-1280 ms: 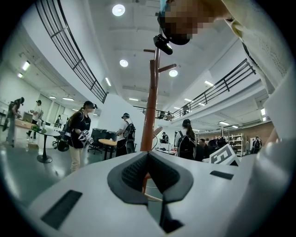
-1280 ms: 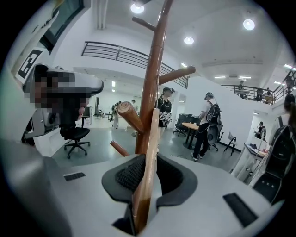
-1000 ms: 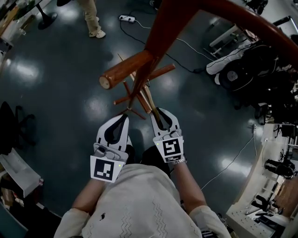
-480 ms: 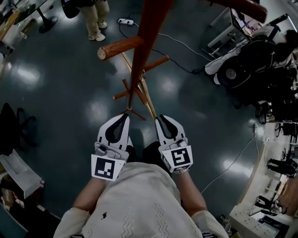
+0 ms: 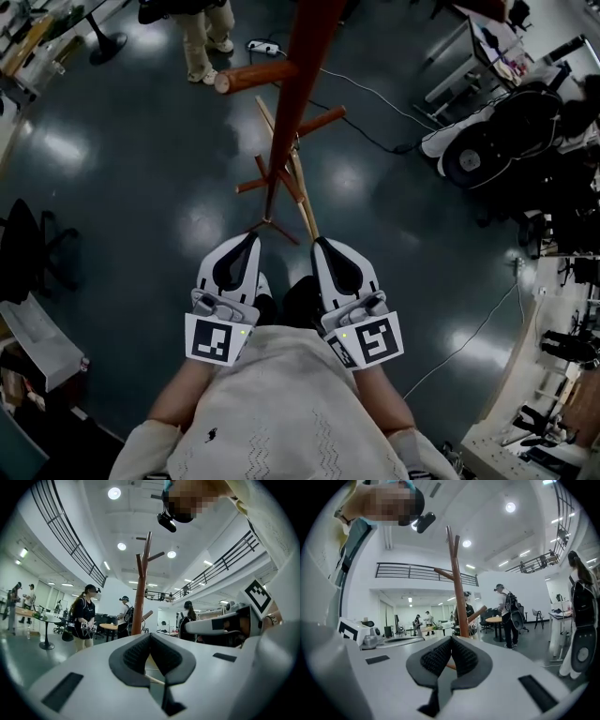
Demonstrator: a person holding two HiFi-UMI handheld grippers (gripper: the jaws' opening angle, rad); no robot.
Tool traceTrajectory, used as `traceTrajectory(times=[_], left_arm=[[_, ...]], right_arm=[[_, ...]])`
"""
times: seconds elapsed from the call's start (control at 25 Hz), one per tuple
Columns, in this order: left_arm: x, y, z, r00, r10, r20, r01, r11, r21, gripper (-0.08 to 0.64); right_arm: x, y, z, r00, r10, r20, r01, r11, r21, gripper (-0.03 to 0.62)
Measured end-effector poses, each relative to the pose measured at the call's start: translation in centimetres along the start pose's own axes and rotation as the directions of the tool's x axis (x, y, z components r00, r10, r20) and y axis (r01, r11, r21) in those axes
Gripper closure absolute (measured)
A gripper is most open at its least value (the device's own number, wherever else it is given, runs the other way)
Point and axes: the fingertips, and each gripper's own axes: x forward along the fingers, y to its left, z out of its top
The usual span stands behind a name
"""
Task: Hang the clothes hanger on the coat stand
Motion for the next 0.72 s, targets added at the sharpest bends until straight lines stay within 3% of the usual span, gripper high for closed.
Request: traceTrajectory(times=[0.2,0.44,0.72], left_arm=[[-0.8,0.4,0.2,0.999,0.034,-0.002,-0.034,0.999,0.007,0.548],[-2.0,1.6,0.9,0.998,0.066,0.020,-0.066,0.998,0.009,0.548],[-4.2,2.1,-0.1,0.998,0.059,0.004,-0.059,0.998,-0.020,0.548]], right_arm=[[1.2,1.4,0.9,1.000,0.014,0.024,-0.015,0.999,0.040,0.572],[2.1,3.7,0.3,0.998,0.058,-0.029,-0.059,0.998,-0.028,0.572],[1.7,4.8,-0.7,0.999,0.022,-0.037,-0.024,0.999,-0.048,0.572]])
